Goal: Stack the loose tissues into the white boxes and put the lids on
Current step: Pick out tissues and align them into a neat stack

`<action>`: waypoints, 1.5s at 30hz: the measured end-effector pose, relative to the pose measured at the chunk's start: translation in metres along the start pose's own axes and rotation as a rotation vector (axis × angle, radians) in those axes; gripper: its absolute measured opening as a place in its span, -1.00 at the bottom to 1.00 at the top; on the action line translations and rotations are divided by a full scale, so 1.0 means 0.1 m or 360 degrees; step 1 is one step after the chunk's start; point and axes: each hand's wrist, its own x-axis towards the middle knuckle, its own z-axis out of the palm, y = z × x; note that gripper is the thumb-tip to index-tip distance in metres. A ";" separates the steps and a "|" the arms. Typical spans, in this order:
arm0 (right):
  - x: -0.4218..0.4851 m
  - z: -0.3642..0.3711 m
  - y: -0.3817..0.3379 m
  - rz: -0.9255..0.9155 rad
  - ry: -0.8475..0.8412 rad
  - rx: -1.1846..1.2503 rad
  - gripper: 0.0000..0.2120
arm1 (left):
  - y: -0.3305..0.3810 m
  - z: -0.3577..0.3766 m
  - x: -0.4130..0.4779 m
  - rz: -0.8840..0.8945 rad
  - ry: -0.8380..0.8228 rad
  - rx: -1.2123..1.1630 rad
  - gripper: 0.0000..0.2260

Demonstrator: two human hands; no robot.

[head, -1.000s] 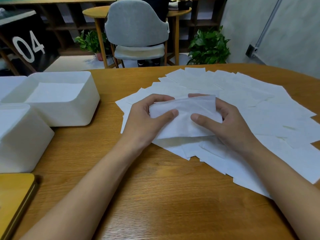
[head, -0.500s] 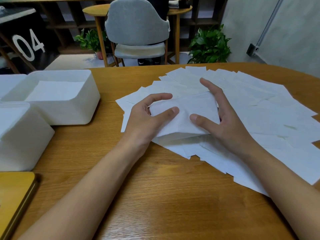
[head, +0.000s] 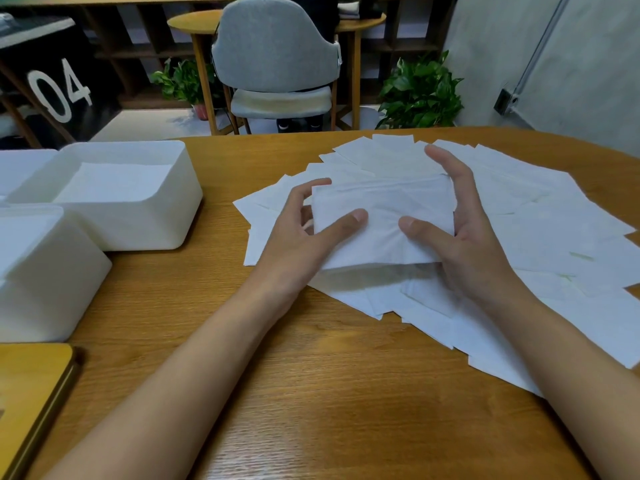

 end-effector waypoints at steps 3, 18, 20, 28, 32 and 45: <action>-0.01 -0.02 -0.05 0.0004 -0.0105 0.0060 -0.31 | 0.01 0.00 -0.01 0.0078 -0.0026 -0.0004 -0.51; 0.01 -0.09 0.01 0.0118 0.0150 -0.0303 -0.65 | -0.14 -0.08 0.04 0.0752 -0.0519 0.1205 -0.69; 0.01 -0.09 0.01 0.0122 0.0151 -0.0309 -0.65 | -0.16 -0.07 0.02 0.0656 -0.0657 0.1270 -0.61; 0.01 -0.09 0.03 0.0112 0.0128 -0.0315 -0.65 | -0.21 0.00 -0.03 0.0775 -0.0646 0.1198 -0.89; 0.00 -0.08 0.03 0.0118 0.0114 -0.0326 -0.65 | -0.21 0.00 -0.02 0.0796 -0.0593 0.1147 -0.97; 0.00 -0.07 -0.01 0.0139 0.0153 -0.0295 -0.66 | -0.13 -0.05 0.02 0.1110 -0.0338 0.1281 -0.85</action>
